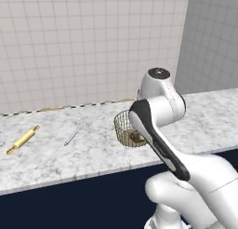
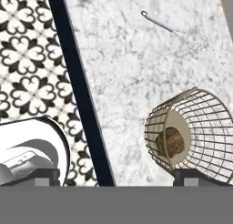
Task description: Open the cabinet, pick up the bread from the cabinet and place it in the basket. Then move the basket to the dining counter.
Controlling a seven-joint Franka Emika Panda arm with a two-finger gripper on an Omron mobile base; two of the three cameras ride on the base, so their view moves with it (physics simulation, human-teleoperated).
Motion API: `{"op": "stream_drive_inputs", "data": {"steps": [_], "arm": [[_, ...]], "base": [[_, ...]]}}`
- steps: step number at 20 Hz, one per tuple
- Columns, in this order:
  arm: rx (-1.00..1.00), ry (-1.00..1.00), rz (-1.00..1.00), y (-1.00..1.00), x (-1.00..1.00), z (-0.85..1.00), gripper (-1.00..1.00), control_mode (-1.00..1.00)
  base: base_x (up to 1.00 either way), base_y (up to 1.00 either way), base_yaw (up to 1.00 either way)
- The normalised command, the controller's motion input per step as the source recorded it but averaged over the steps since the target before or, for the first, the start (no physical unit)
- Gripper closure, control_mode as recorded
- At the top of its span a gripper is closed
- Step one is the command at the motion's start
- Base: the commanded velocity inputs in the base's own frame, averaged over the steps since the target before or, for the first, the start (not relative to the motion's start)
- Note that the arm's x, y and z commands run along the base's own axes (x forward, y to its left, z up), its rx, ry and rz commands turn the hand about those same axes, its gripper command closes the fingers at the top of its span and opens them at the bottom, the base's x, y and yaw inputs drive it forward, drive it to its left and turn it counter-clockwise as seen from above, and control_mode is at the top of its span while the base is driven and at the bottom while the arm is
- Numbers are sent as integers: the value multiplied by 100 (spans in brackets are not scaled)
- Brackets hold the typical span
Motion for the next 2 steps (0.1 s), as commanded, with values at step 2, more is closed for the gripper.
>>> {"op": "stream_drive_inputs", "data": {"steps": [2], "arm": [[-2,-24,0,0,-84,3,-100,-100]], "base": [[0,0,0]]}}
